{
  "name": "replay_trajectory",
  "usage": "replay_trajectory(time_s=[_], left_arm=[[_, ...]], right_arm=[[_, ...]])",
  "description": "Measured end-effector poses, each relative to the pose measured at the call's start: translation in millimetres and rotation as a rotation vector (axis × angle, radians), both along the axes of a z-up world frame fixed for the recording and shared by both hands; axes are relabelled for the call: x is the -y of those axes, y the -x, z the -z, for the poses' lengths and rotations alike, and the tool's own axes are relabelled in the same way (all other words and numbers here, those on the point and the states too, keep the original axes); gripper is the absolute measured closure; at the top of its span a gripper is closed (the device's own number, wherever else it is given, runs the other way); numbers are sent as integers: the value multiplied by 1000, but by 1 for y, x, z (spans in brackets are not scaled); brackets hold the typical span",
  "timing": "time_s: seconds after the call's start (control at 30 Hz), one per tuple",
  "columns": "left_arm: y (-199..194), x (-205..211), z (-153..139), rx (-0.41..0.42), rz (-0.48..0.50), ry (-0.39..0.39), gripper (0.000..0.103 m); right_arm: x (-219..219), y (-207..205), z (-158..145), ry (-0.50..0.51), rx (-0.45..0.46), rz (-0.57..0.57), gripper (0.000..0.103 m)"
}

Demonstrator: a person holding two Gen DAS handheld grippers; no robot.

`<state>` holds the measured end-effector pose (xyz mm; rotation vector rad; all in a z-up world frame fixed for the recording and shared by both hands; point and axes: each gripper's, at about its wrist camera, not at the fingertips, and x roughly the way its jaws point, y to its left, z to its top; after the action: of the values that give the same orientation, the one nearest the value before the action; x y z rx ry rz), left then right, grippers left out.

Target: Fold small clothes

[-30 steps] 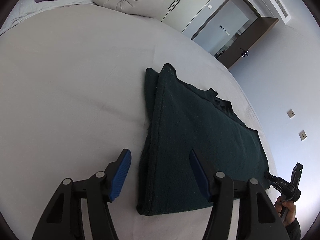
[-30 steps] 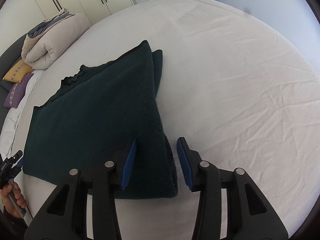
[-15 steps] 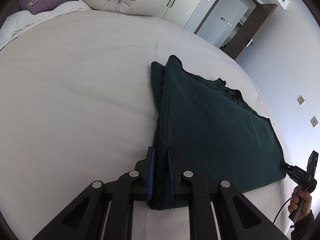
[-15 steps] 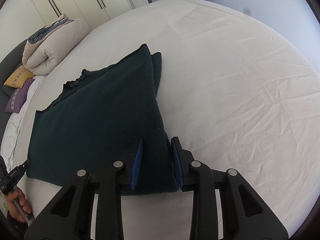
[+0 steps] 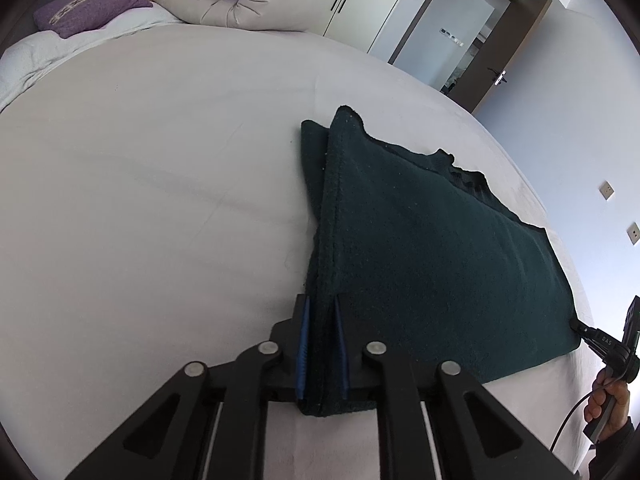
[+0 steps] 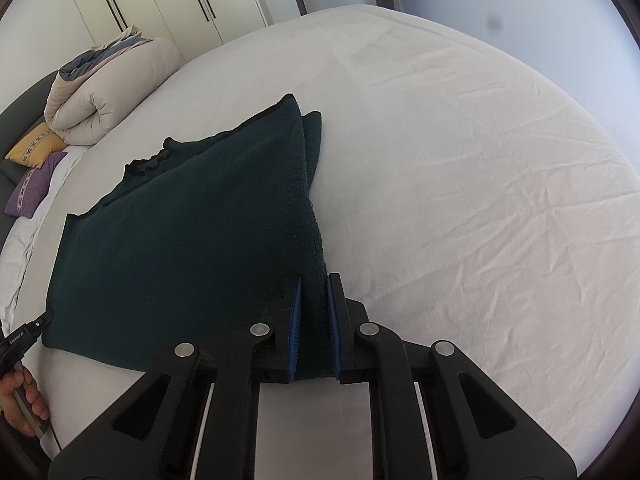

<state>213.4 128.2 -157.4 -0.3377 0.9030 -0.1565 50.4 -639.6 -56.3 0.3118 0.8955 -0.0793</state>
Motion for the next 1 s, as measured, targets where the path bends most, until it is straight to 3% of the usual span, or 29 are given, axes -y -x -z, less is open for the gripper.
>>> replay_trajectory(time_s=[0.17,0.57,1.0], left_arm=[[7,3,-7,17,6,-40,94],[16,-7,0,13,-6,-14,95],[19,-2,6,5,-3,-54,96]], right_arm=[[-5,5,-5,45,7,-13,95],[3,23,-4,0,1,4,96],[3,26,9,9,-34,36,96]])
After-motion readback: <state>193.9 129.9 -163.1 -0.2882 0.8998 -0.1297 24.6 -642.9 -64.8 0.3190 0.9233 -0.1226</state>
